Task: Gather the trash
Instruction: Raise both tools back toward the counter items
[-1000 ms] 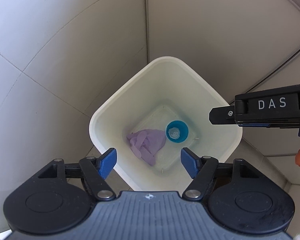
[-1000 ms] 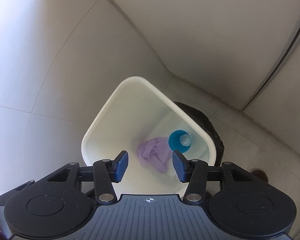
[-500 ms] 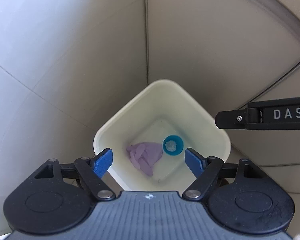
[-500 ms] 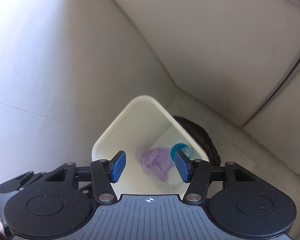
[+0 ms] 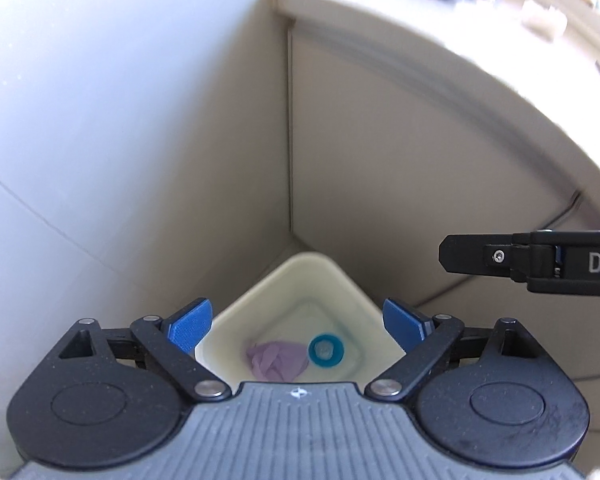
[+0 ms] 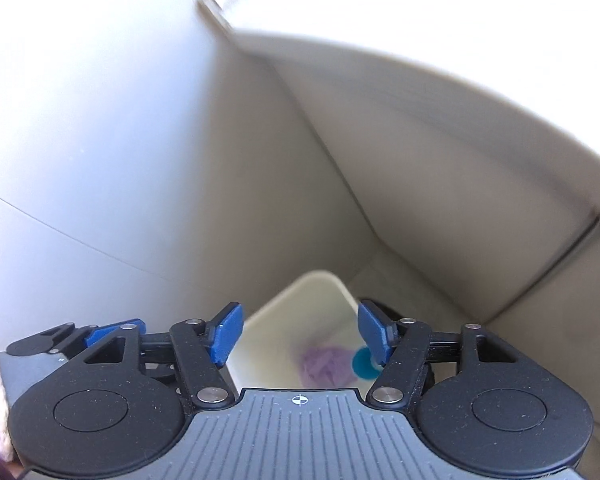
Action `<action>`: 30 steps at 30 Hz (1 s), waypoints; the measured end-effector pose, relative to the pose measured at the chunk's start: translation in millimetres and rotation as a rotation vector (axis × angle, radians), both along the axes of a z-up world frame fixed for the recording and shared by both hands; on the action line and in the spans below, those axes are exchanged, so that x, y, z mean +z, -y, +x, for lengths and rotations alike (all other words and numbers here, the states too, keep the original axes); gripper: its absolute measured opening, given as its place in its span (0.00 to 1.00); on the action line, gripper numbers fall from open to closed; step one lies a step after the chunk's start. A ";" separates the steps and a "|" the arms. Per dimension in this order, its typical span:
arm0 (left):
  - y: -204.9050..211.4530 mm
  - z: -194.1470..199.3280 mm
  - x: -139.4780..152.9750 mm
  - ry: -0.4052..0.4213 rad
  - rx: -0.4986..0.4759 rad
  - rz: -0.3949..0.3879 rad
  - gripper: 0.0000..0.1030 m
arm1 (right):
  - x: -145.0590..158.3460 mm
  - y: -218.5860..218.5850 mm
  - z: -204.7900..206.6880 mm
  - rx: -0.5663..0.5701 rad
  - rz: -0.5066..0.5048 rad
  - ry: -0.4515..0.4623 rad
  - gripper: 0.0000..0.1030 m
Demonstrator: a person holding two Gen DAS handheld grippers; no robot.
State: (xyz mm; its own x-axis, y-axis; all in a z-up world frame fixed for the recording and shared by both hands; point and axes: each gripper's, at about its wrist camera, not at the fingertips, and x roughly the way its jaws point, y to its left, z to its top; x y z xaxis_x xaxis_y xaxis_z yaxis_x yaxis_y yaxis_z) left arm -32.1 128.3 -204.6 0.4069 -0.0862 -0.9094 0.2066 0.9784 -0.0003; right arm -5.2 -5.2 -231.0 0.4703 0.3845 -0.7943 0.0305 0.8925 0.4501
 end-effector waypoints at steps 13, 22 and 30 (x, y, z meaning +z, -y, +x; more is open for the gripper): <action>38.5 37.7 84.1 0.136 -0.021 -0.039 0.99 | 85.0 64.2 22.4 -0.027 -0.080 0.214 0.88; 94.6 93.1 108.3 0.230 -0.084 -0.050 0.99 | 108.8 129.2 62.6 -0.117 -0.150 0.279 0.93; 148.1 152.0 105.9 0.289 -0.111 -0.090 0.99 | 107.0 191.2 100.5 -0.201 -0.188 0.308 0.93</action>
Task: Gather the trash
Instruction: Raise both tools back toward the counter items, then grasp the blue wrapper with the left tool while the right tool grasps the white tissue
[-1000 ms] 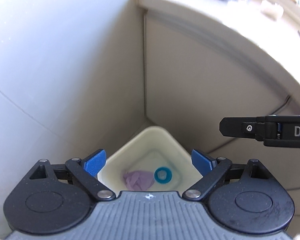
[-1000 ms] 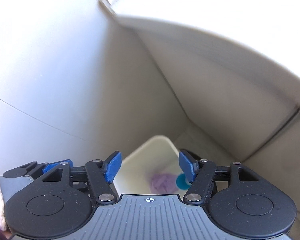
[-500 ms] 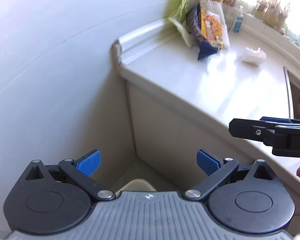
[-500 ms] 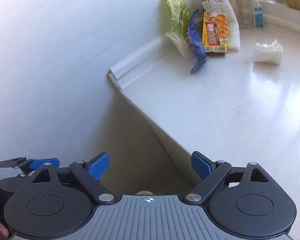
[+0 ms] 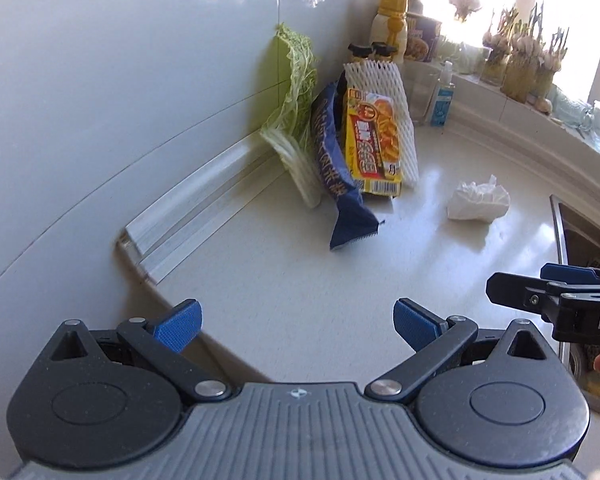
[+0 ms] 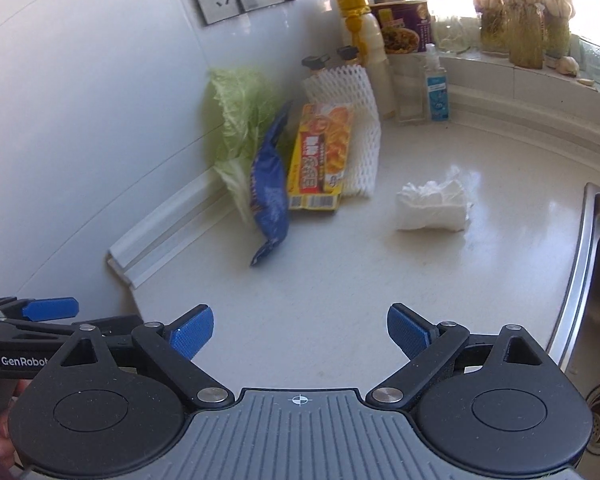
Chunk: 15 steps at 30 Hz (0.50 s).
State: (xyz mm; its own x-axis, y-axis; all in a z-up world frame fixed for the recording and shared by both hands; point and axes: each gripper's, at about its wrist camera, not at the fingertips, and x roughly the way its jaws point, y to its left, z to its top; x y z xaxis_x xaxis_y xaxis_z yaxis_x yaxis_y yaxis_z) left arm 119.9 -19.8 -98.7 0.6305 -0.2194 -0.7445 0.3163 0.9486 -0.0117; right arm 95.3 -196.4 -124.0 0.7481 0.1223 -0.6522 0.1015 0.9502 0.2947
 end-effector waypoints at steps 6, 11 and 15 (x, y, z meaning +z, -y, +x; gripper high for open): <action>27.8 32.9 -5.2 0.058 -0.020 -0.036 0.96 | -11.9 36.5 28.1 -0.036 -0.025 0.027 0.93; 45.9 58.5 -11.6 0.114 -0.043 -0.054 0.88 | -24.6 60.6 46.5 -0.067 -0.015 0.052 0.93; 55.6 78.5 -19.4 0.119 -0.043 -0.065 0.74 | -34.7 74.5 58.0 -0.084 -0.007 0.065 0.93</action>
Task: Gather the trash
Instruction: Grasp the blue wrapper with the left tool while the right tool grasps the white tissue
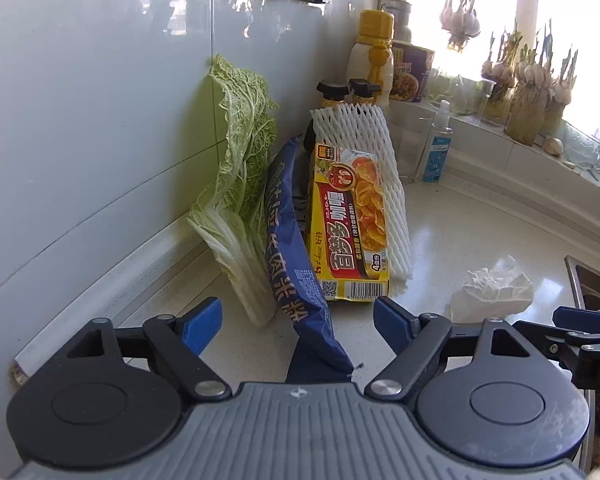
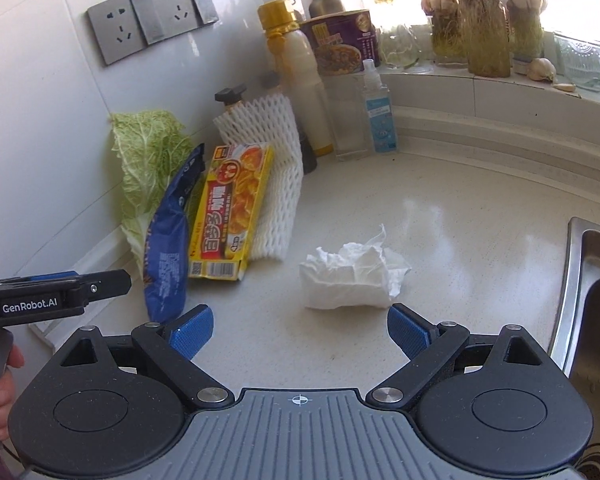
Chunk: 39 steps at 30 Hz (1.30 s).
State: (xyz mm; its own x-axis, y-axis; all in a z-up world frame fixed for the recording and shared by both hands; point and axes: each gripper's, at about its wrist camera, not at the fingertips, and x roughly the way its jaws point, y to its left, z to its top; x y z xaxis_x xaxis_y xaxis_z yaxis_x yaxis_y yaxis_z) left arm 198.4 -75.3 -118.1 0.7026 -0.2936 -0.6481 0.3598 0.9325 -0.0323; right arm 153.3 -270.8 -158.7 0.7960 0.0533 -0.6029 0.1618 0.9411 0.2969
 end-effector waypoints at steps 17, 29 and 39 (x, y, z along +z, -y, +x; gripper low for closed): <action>25.5 49.6 -23.4 -0.060 0.075 0.032 0.31 | -28.9 37.3 37.2 -0.061 0.113 -0.015 0.83; 26.2 46.7 -20.9 -0.032 0.107 0.041 0.09 | -42.8 51.2 42.0 -0.081 0.186 -0.028 0.36; 33.7 31.1 -10.4 0.009 0.072 0.057 0.05 | -23.5 55.6 26.0 -0.094 0.185 -0.007 0.32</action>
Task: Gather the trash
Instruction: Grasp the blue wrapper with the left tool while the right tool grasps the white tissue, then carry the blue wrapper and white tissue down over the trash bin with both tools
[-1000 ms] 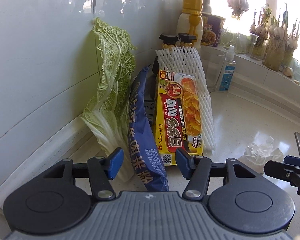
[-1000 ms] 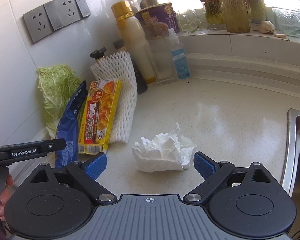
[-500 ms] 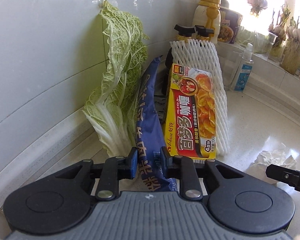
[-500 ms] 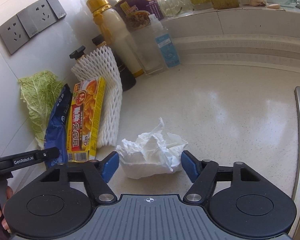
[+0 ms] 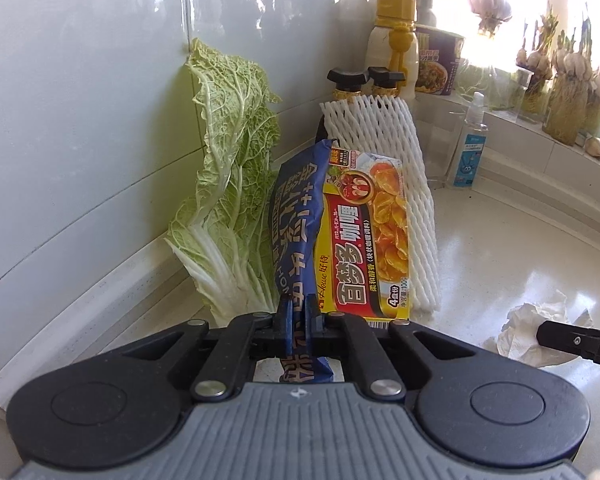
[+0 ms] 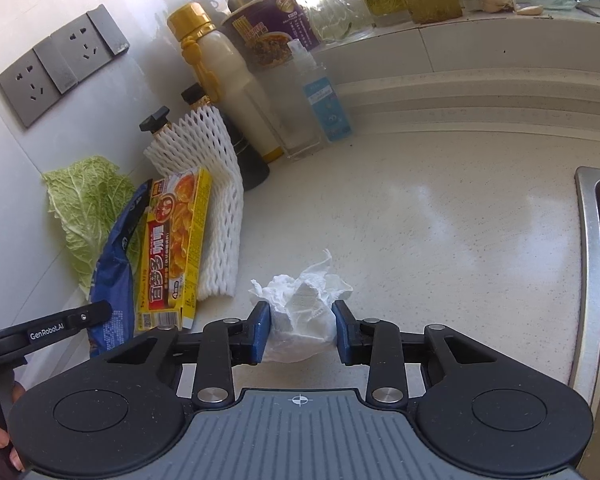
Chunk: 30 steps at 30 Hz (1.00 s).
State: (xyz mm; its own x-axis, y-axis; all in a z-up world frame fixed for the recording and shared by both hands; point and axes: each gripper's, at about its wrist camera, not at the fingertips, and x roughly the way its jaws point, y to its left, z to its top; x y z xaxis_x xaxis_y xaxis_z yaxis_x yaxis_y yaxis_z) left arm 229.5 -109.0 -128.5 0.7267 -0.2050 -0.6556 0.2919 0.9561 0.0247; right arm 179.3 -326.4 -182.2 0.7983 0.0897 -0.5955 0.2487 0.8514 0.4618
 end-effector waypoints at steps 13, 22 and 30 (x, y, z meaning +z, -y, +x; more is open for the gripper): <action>-2.4 -37.0 23.8 -0.012 -0.033 -0.004 0.04 | 42.0 -6.4 -43.9 -0.031 -0.035 0.018 0.32; -11.2 -70.4 40.3 -0.024 -0.070 -0.004 0.04 | 65.0 -28.1 -73.6 -0.023 -0.038 0.032 0.32; -23.4 -105.2 52.2 -0.020 -0.138 0.020 0.04 | 80.1 -49.8 -98.9 -0.008 -0.023 0.027 0.32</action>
